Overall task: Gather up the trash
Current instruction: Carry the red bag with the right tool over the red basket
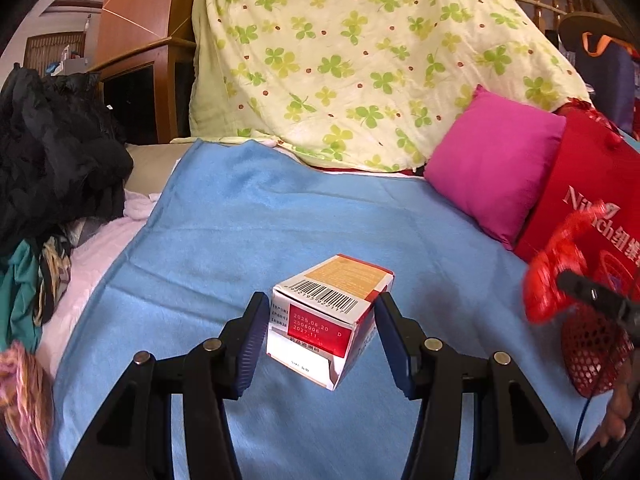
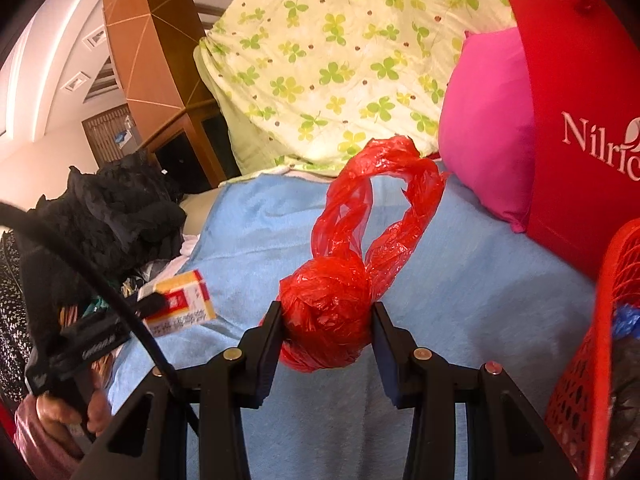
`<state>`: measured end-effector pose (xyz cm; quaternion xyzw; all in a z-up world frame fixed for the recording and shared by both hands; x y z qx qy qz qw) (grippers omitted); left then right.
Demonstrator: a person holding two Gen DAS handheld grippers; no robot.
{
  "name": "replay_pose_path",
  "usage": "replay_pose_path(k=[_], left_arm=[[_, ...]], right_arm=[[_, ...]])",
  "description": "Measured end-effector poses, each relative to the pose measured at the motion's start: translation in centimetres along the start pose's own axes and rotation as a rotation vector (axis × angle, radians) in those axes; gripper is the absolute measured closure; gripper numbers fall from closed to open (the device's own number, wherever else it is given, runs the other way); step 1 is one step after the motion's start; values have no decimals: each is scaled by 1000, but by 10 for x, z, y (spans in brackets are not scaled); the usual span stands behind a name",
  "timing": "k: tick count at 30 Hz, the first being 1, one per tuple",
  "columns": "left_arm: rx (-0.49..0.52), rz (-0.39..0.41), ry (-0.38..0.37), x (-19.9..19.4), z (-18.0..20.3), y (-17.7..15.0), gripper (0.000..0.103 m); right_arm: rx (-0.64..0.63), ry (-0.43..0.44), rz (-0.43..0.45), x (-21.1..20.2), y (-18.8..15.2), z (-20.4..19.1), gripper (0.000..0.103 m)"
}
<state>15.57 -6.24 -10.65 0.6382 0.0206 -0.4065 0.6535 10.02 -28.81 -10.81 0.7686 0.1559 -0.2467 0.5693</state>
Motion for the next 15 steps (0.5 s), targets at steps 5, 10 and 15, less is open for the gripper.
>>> replay_pose_path(k=[5,10,15], left_arm=[[-12,-33,-35,-9,20,-30,47],[-21,-65,-45,-22,31,-44,47],[9,-38,-42,-42,44,-32,47]], right_arm=[[4,10,25,-11,2,4,58],[17,32,36,-22,-1,2,58],[16,58,64,-38,-2,-2,58]])
Point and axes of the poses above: each gripper's, at about its wrist camera, not at the fingertips, and x roughly the way its jaws point, z to its right, y to its top, the point moved 10 cm from there along x, roughly the way its jaws point, and after that the axes turned 11 degrees about -y, right-handed, at the moved point
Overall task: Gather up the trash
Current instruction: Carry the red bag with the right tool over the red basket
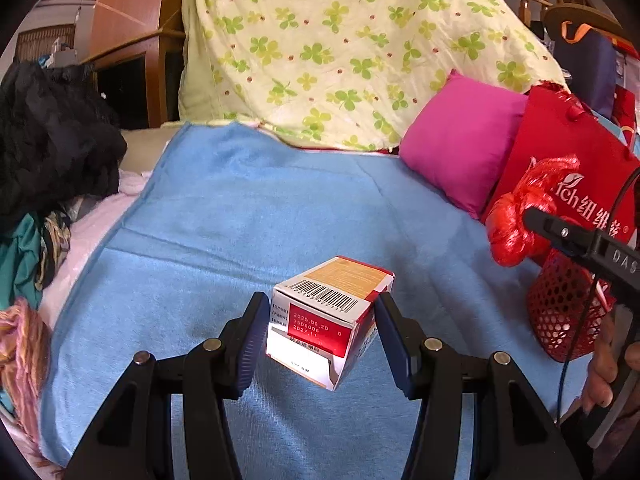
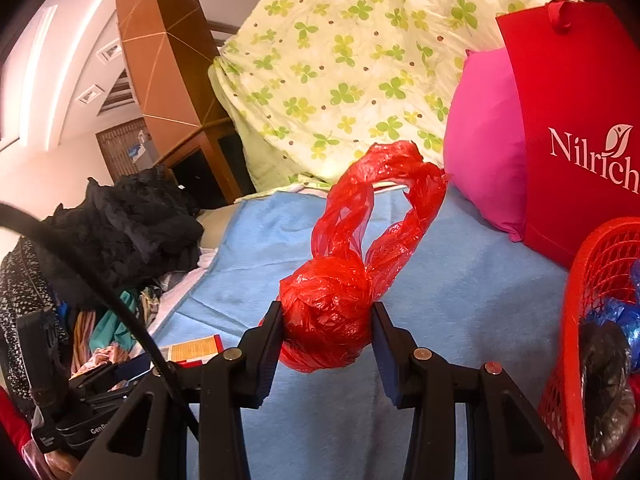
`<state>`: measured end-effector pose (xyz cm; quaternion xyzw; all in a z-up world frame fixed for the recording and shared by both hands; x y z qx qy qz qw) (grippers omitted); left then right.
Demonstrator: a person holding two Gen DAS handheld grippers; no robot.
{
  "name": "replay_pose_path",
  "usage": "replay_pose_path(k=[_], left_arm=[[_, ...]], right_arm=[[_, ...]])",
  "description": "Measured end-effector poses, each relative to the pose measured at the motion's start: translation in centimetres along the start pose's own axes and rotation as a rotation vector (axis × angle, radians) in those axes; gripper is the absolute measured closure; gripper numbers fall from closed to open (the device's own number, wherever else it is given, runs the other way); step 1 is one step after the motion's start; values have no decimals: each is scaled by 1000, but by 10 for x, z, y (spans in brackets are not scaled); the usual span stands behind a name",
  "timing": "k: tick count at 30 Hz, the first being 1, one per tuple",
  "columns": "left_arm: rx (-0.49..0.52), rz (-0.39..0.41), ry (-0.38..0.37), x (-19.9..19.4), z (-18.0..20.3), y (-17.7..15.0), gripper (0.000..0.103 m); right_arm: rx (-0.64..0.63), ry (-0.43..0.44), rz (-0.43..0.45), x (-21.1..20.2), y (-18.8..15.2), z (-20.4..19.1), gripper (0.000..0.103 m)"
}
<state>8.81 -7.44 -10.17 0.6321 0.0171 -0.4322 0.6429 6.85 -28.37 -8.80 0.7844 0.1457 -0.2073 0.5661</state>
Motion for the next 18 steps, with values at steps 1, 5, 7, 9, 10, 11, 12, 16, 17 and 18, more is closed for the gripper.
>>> replay_pose_path(k=[1,5,7,9,10,11,12,16,17,18], left_arm=[[6,10,-1,-5,2,3,47],[23,48,-6,-23,16,17,47],[35,65,-10,-30,26,24,47],[50,80,-17,-37,36,30,47],[55,85,-20,-40,40,32,47],[66,96,-28,-44,47,35,47],[76,104,-32,-47,53,38,47],[102,126,-53,-54,76,49,47],[107,130,-56,-56,80,51,47],[113,133,-60,-57,85,52,47]], right_arm=[[3,5,5,-3,0,0,58],[23,29,34,-18,2,1,58],[34,37,52,-27,3,4,58],[43,44,69,-36,3,8,58],[49,46,81,-42,4,11,58],[55,48,95,-48,5,14,58],[62,52,110,-55,6,17,58],[96,55,155,-76,11,32,58],[104,55,164,-81,12,35,58],[113,52,175,-85,13,39,58]])
Point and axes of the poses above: each gripper's, at about its wrist camera, not at the fingertips, and x roughly the way its jaws point, z to its right, y to its top, the point moved 10 cm from there along x, roughly the way its jaws point, and after that the axes turned 11 degrees about -y, right-handed, at the moved point
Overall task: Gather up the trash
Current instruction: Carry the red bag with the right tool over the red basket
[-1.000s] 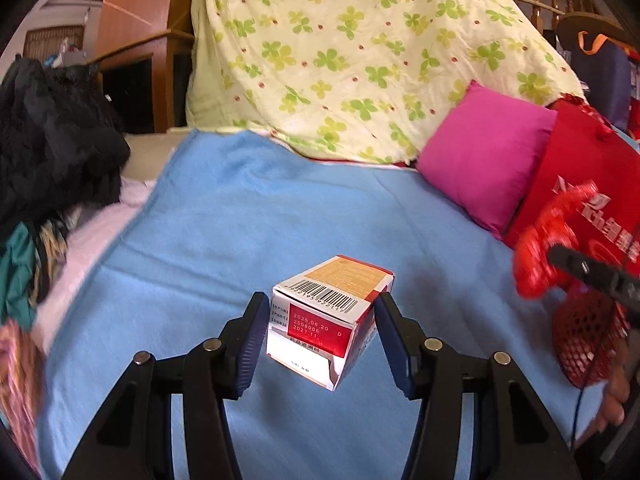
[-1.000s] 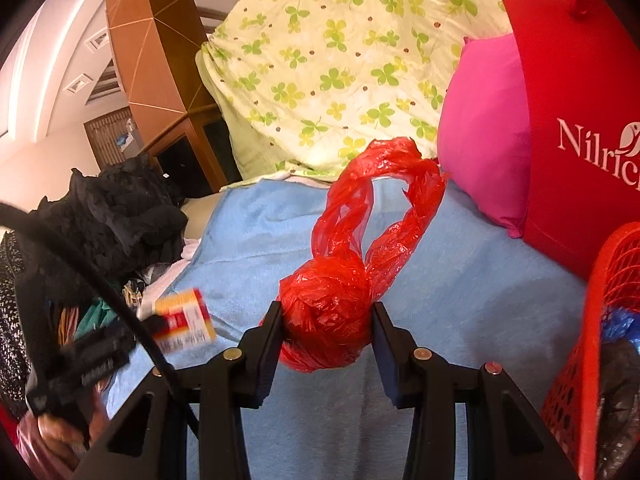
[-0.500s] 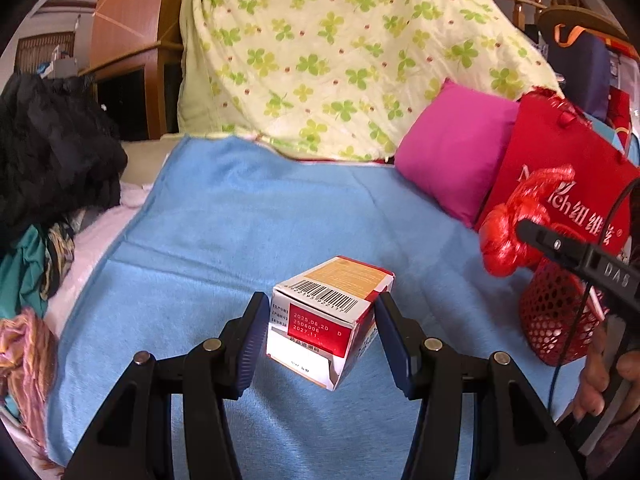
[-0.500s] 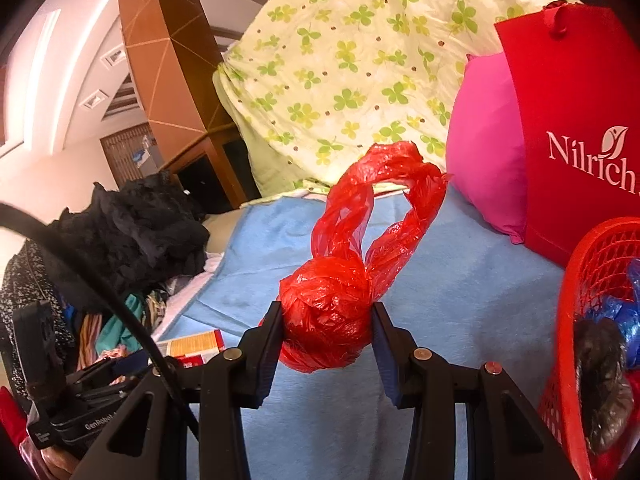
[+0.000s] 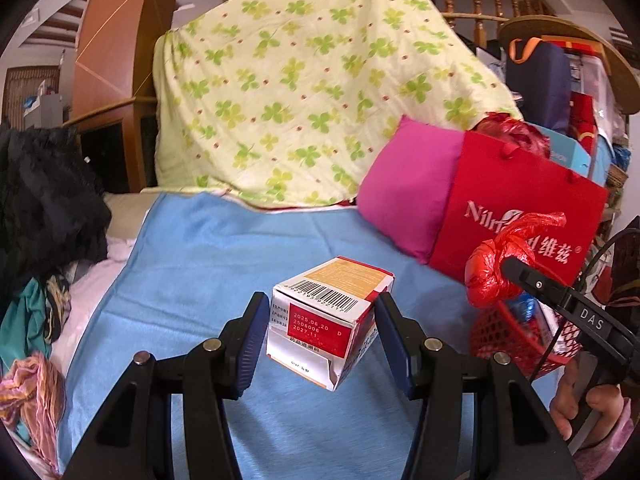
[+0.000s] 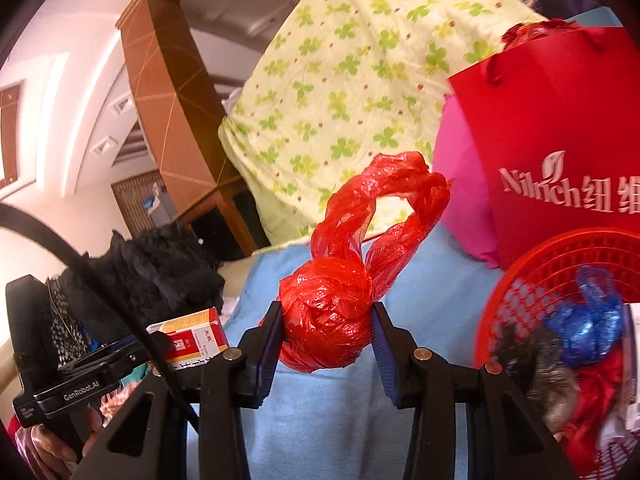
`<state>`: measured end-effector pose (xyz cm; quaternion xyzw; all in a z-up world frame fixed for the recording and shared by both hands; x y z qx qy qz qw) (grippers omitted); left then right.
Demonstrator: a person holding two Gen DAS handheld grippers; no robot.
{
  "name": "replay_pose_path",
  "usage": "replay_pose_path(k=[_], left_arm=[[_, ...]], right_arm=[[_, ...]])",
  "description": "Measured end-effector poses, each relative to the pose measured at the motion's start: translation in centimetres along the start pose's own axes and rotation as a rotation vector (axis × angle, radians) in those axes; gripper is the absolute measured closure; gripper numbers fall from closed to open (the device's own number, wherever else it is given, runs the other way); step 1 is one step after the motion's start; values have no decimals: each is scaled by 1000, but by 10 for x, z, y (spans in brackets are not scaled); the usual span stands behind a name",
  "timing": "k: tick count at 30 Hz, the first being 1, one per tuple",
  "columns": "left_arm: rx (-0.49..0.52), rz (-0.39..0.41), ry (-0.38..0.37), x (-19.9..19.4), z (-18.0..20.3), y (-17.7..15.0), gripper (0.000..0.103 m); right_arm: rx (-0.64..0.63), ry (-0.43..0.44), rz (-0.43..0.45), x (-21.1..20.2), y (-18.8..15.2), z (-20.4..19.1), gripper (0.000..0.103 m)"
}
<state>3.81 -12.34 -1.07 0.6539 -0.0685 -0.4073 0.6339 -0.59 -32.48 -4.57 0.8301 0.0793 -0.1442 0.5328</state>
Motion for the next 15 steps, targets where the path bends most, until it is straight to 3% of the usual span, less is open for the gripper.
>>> replay_pose_path(k=[15], left_arm=[[56,2,-25,5,55,25,47]], right_arm=[[101,-32,100,-37,27,47,58]])
Point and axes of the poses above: each gripper's, at about its wrist camera, not at the fingertips, and x roughly the way its jaws point, z to its right, y to its top, the point moved 10 cm from there along x, roughly the way its jaws point, and after that the axes turned 11 degrees about -y, right-handed, at the moved point
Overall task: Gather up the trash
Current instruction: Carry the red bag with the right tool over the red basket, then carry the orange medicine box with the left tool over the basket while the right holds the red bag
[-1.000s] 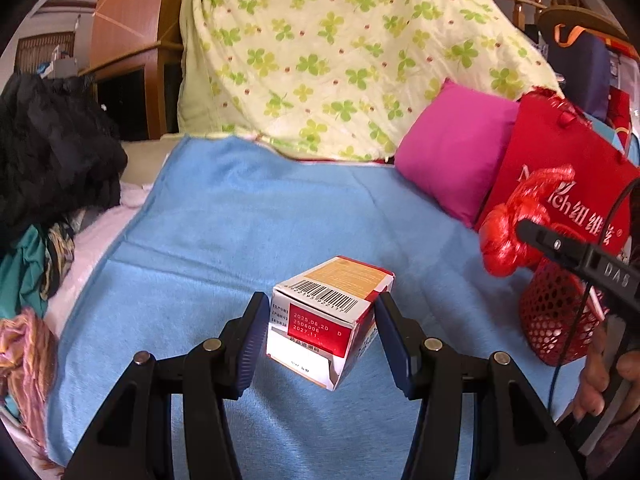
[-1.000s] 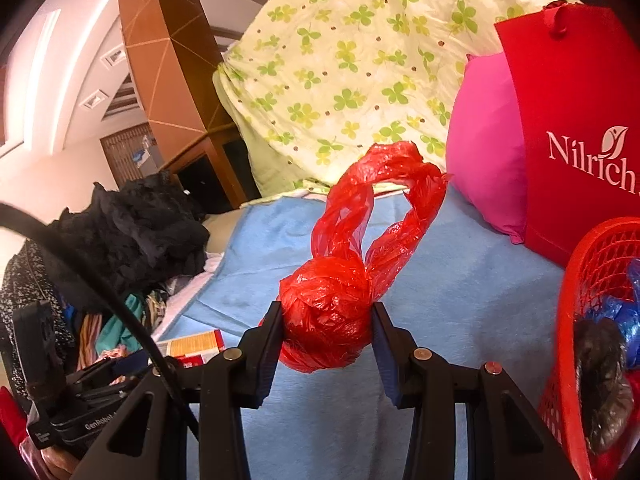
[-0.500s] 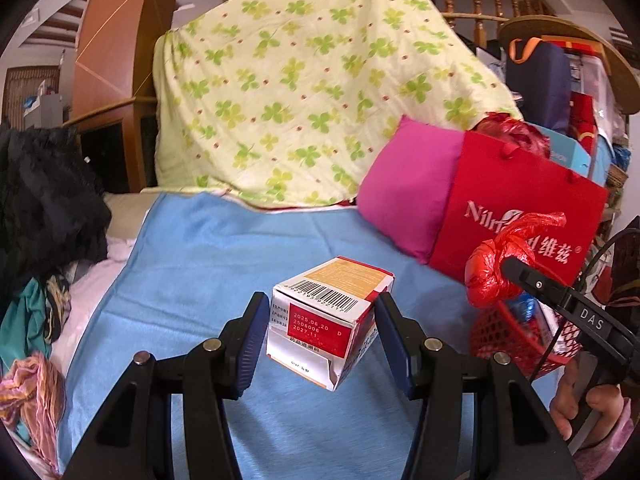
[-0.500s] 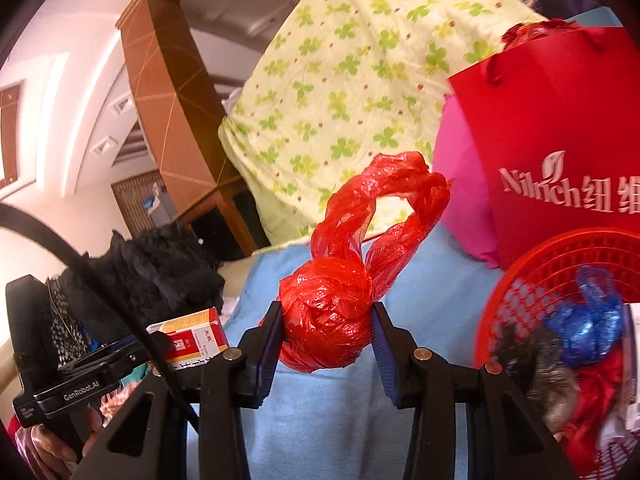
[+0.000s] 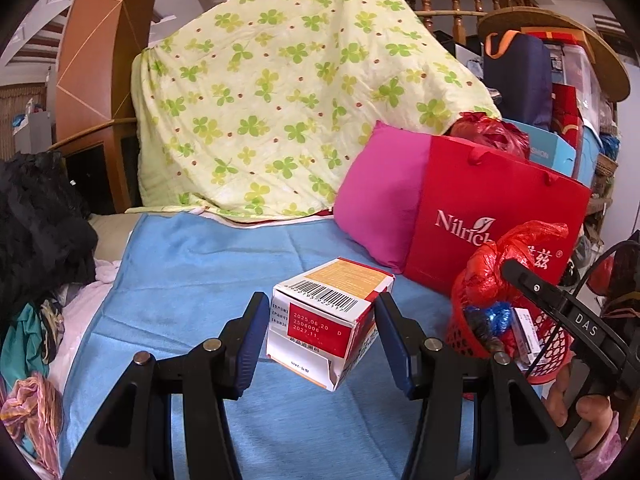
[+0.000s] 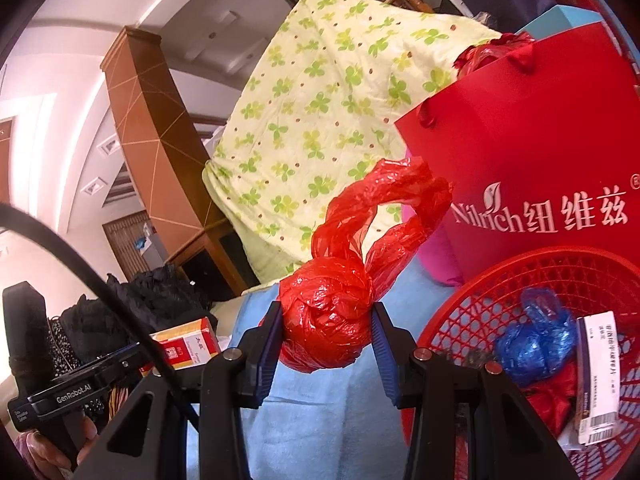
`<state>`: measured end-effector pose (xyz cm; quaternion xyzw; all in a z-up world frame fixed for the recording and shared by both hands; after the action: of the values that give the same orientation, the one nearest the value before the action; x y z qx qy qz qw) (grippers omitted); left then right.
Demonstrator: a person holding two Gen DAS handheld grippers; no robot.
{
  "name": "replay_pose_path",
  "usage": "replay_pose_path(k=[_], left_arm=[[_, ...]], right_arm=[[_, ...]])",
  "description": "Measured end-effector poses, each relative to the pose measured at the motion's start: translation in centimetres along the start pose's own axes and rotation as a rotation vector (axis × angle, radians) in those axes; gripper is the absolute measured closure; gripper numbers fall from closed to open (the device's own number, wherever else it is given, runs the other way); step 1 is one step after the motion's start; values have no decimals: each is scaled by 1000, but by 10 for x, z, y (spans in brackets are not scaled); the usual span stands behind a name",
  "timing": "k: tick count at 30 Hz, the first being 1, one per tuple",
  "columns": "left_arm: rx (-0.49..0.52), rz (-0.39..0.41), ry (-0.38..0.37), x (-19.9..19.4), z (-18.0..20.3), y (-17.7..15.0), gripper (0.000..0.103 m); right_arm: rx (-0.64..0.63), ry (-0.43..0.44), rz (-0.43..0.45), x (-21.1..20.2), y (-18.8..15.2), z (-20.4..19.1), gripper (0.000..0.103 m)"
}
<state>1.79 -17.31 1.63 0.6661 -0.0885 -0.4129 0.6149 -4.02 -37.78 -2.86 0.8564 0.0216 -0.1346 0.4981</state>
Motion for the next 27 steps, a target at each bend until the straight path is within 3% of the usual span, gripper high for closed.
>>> replay_pose_path(k=[18,27], left_arm=[[117,5,-89,22,93,19,47],[162,12,-120,14,126,25,47]], right_arm=[[176,-50,71,-28,25,60,58],[259,-92,86,-37,34,95,58]])
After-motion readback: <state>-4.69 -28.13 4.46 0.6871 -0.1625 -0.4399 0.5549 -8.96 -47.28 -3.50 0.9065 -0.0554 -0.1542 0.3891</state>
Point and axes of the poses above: each gripper's, at about its wrist camera, not at the fingertips, and x roughly the way its jaws point, z to its right, y to its top, the point moved 10 cm from there along x, roughly the way its jaws point, and after that the axes turned 11 degrees about -y, right-handed, at the moved point
